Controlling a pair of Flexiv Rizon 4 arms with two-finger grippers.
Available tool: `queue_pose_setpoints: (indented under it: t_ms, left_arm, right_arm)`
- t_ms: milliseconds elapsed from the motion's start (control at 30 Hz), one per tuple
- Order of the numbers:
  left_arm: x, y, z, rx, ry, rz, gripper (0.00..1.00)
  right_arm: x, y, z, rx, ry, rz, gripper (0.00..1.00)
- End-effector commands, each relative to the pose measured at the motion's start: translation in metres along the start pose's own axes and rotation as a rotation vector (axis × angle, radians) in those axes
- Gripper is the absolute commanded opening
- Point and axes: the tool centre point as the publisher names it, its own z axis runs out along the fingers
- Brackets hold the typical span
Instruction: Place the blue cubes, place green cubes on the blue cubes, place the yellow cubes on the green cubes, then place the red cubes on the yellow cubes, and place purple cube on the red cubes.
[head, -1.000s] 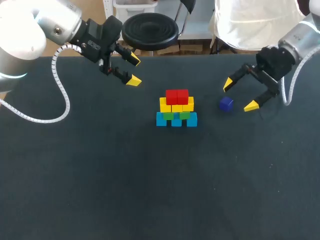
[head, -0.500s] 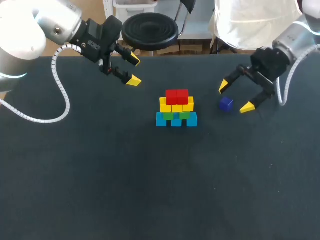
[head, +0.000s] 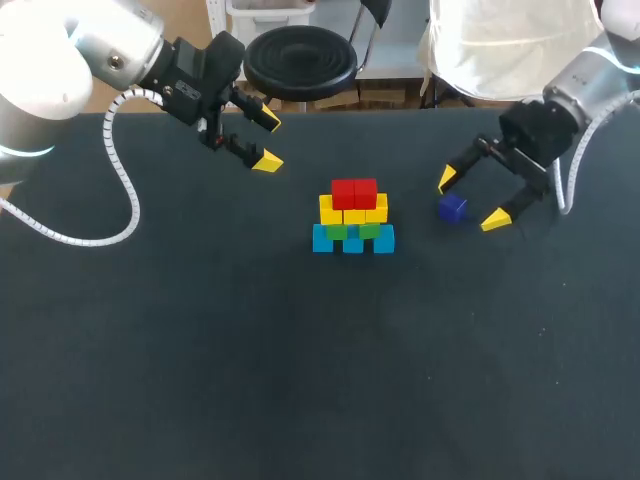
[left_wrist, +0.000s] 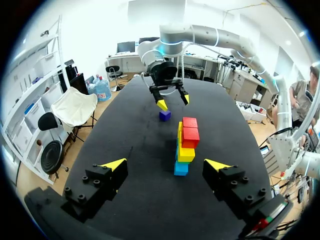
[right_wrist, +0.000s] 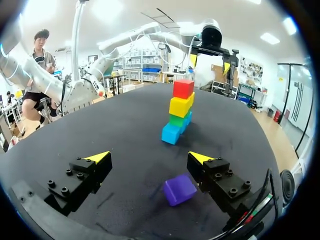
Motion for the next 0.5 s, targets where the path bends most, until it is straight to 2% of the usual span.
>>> queue_pose_setpoints:
  t_ms: [33,500]
  left_arm:
    - [0.0,0.0011,0.0001,0.002,0.002,0.001,1.0]
    - [0.0,0.0011,0.0001,0.002,0.002,0.001,1.0]
  right_arm:
    - [0.0035,-0.0054,-0.0069,-0.716,-0.008,0.008,1.0]
    - [0.0049,-0.0111,0.0017,-0.737,-0.01,-0.002,1.0]
